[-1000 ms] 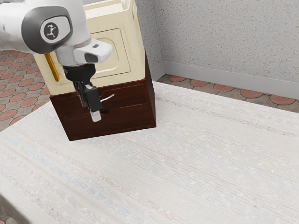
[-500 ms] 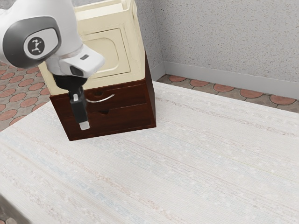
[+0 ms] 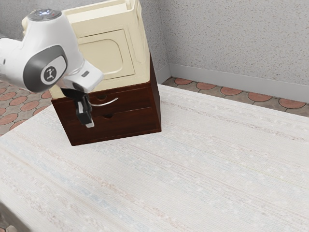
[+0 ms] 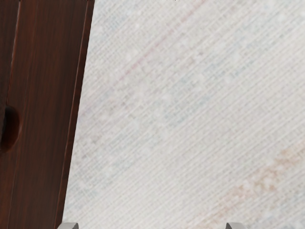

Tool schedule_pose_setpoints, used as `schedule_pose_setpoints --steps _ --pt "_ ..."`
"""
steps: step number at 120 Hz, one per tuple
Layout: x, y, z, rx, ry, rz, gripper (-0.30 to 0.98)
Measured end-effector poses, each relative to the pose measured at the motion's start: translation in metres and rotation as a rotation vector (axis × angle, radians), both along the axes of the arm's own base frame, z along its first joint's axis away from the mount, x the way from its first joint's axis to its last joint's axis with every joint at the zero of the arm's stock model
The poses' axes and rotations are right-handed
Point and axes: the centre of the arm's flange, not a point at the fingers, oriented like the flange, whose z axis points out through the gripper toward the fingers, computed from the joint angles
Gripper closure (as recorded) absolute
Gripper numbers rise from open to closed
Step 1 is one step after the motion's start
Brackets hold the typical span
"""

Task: Pull the drawer handle with one arm to open the drawer

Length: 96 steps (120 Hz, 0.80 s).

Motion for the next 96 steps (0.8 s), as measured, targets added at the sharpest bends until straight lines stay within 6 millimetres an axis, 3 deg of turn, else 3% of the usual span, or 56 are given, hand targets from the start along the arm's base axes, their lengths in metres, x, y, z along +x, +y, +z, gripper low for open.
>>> schedule_pose_setpoints --steps 10,41,96 --pt "0.011 0.002 -0.008 0.005 -0.019 -0.044 0.37" --pt "0.029 0.003 -0.006 0.051 -0.094 -0.185 0.42" --pt "0.041 0.056 -0.022 0.105 -0.08 -0.28 0.43"
